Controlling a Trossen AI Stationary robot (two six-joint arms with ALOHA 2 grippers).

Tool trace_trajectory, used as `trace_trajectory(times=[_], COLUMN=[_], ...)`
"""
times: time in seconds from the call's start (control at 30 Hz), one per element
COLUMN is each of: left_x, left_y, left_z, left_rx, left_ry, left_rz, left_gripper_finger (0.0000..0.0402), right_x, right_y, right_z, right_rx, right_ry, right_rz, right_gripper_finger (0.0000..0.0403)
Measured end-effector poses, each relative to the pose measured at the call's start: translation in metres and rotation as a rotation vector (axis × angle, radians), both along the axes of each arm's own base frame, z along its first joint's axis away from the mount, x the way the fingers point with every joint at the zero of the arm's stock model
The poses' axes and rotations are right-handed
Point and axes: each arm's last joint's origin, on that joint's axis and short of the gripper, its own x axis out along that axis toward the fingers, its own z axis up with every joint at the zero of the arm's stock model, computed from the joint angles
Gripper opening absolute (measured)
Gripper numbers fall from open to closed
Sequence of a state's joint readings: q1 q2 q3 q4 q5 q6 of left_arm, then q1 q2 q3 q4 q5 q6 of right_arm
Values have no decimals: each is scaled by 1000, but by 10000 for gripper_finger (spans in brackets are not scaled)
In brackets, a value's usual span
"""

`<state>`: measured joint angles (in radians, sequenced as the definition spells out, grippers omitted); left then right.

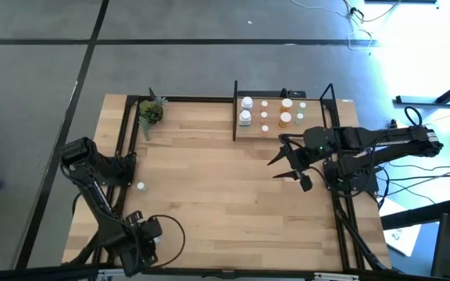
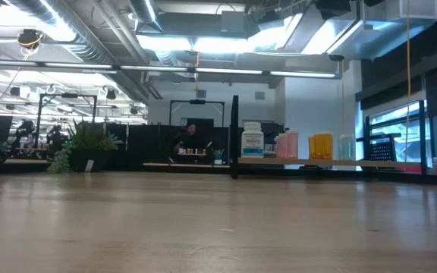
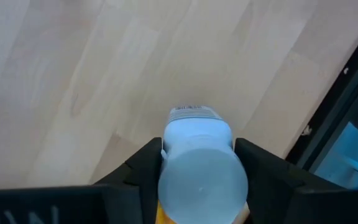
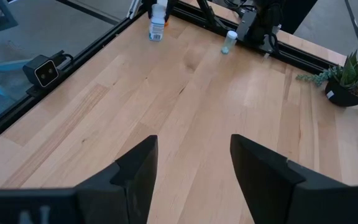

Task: Pick and place medicine bottles onto shelf by color
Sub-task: Put the white pill bottle on the shelf aligned with the other white pill bottles

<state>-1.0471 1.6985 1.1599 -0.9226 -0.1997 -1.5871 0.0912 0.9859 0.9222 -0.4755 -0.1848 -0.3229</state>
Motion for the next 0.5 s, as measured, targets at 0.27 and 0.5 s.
trace_trajectory(times=[0.27, 0.5], left_x=[15, 48], left_y=[1, 15], left_z=[13, 46], left_rx=[-33, -35], left_ry=[-20, -40], left_rz=[44, 59], left_gripper_finger=[165, 164], right_x=[0, 0], right_y=[0, 0], right_z=[0, 0], right_rx=[0, 0], right_ry=[0, 0], right_rz=[0, 0], right_gripper_finger=[205, 205])
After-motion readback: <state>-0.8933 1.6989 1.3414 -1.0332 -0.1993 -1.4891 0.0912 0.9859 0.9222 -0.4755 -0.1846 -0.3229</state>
